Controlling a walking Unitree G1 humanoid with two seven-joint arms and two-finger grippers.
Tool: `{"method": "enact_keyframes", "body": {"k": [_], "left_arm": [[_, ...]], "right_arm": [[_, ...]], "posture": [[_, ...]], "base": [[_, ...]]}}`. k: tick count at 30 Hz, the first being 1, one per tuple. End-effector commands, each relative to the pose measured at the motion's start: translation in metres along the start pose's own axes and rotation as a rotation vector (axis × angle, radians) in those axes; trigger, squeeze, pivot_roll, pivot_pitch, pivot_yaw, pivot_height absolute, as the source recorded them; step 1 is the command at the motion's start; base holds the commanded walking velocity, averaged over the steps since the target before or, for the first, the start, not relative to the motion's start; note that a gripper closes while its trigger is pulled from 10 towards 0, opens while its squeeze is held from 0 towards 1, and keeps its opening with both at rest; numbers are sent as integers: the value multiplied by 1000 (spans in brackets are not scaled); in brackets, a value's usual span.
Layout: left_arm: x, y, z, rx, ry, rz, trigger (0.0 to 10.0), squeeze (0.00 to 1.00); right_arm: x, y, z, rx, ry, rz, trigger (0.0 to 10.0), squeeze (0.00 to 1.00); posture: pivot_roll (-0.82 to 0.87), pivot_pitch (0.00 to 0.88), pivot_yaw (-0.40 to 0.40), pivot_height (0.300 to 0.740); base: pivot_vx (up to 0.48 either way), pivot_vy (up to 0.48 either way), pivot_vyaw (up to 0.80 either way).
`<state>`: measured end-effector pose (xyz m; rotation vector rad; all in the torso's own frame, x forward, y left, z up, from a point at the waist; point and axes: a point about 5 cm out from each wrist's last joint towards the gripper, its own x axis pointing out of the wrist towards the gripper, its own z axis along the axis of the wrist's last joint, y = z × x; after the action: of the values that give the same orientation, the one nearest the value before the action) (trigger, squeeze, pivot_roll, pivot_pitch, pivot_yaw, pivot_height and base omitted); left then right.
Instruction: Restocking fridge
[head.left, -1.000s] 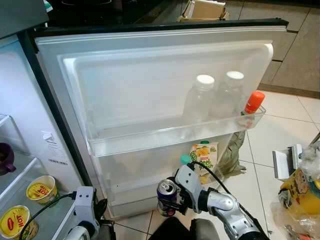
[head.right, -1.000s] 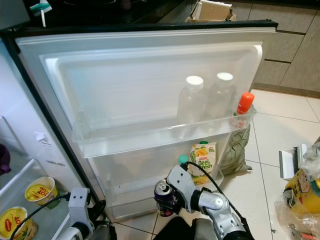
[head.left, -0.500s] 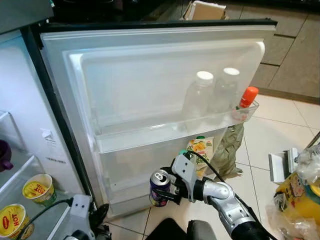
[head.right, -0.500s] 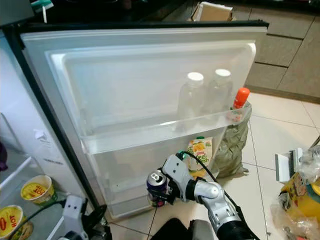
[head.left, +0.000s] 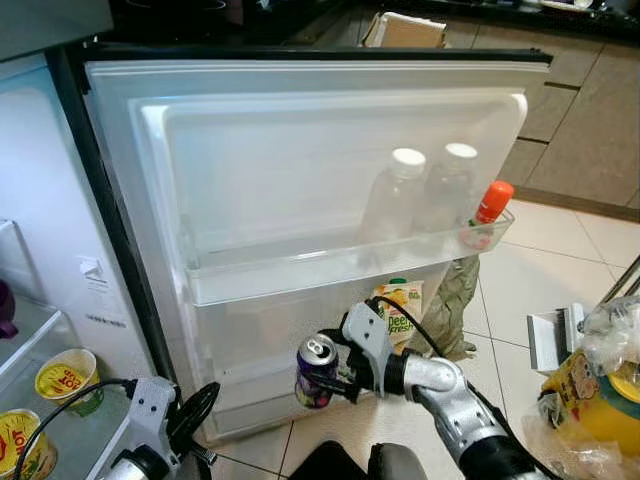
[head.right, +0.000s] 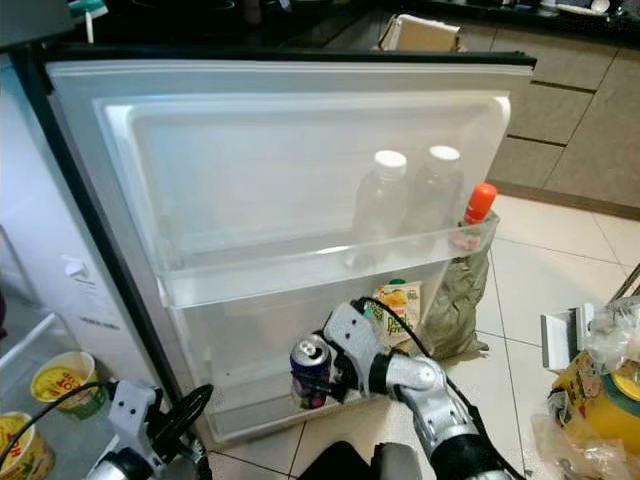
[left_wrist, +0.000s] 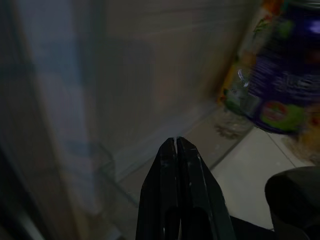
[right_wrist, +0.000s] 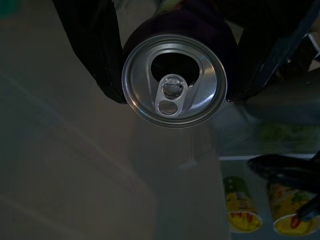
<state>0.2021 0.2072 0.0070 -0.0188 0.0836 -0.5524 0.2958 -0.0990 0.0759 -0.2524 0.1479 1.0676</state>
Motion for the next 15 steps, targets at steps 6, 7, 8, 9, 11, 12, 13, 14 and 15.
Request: {"method": "enact_keyframes", "body": {"k": [6, 7, 8, 9, 11, 12, 13, 14, 15], "left_arm": [[-7, -10, -4, 3, 32, -55, 10000, 0], [-7, -10, -4, 3, 32, -55, 10000, 0], [-9, -12, -5, 2, 36, -53, 10000, 0], [-9, -12, -5, 2, 36, -53, 10000, 0], [-18, -13, -7, 7, 48, -33, 10000, 0], [-21, -13, -7, 9, 52, -22, 10000, 0], [-21, -13, -7, 9, 52, -22, 10000, 0], [-24, -14, -7, 10, 55, -16, 10000, 0], [-26, -14, -7, 9, 58, -14, 10000, 0]], "right_arm": [[6, -5, 3, 5, -20, -43, 10000, 0], [6, -5, 3, 5, -20, -43, 10000, 0], [9, -5, 7, 1, -31, -45, 10000, 0], [9, -5, 7, 1, -31, -45, 10000, 0], [16, -7, 17, 1, -69, -54, 10000, 0], [18, -8, 20, 3, -83, -58, 10000, 0], [18, -8, 20, 3, -83, -58, 10000, 0], [20, -9, 23, 4, -94, -63, 10000, 0], [21, -9, 24, 4, -101, -67, 10000, 0]], "posture": [[28, 0, -117, 331], [28, 0, -117, 331], [35, 0, -119, 331], [35, 0, -119, 331], [51, 0, -126, 331], [58, 0, -128, 331], [58, 0, -128, 331], [58, 0, -128, 331], [62, 0, -130, 331]], "base": [[0, 0, 0], [0, 0, 0], [0, 0, 0], [0, 0, 0], [0, 0, 0], [0, 0, 0], [0, 0, 0], [0, 0, 0], [0, 0, 0]]}}
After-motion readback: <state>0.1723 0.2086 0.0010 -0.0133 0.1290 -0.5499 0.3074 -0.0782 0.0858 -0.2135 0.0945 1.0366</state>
